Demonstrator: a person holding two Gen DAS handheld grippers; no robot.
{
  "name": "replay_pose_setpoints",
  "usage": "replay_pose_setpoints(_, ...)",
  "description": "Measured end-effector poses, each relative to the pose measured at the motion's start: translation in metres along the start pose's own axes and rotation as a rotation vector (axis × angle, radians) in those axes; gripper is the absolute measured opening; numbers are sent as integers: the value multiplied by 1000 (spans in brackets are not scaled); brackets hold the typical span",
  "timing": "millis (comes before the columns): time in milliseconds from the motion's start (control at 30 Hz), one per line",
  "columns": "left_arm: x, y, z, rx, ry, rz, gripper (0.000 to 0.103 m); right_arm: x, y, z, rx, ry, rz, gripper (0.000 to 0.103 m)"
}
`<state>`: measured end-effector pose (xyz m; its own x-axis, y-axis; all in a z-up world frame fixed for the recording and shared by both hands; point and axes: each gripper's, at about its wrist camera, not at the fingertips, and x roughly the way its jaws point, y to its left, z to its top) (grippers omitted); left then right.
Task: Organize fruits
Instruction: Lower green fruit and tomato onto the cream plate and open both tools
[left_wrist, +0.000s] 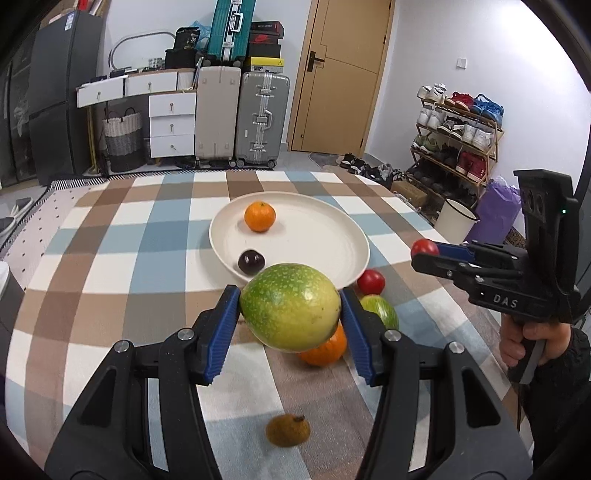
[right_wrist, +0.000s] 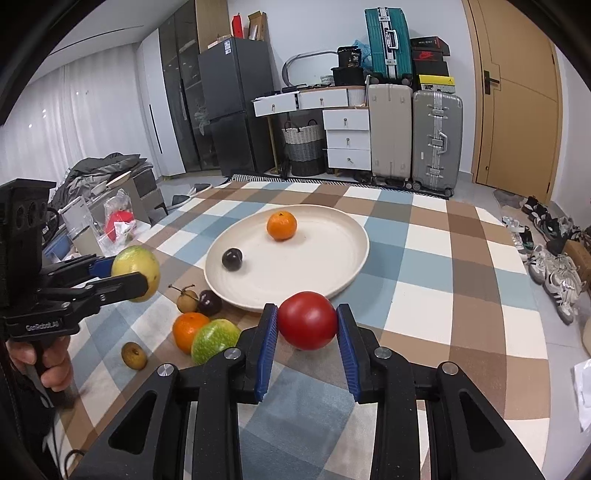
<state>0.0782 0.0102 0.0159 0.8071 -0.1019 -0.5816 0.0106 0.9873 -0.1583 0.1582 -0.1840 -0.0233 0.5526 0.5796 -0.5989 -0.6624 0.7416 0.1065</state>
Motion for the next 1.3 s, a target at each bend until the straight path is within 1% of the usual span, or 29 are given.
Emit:
replay_pose_setpoints(67, 1, 0, 8, 9, -13, 8, 52, -1, 2, 5, -5, -6, 2, 32)
replay_pose_setpoints(200, 4, 5, 23, -5, -34, 15, 52, -1, 5, 15, -20, -12, -2, 32)
replay_pose_setpoints(300, 7, 8, 32, -10, -51, 34, 52, 0, 6, 23, -25, -17, 1, 32)
replay_pose_setpoints(533, 25, 14, 48, -21, -61, 48, 52, 5, 5, 40, -22, -32, -1, 32)
replay_pose_setpoints(633, 36, 14, 52, -17, -49, 59, 52, 8, 3, 44, -15, -31, -4, 32)
replay_pose_setpoints(867, 62, 12, 56, 2, -28, 56, 52, 20, -3, 50, 16, -25, -4, 32)
replay_pose_setpoints(1067, 82, 9, 62, 15, -23, 53, 52, 38, -6, 50, 27, -1, -2, 32)
replay_pose_setpoints(1300, 102, 9, 57, 24, 5, 56, 52, 64, -14, 43, 72, 42, 13, 32)
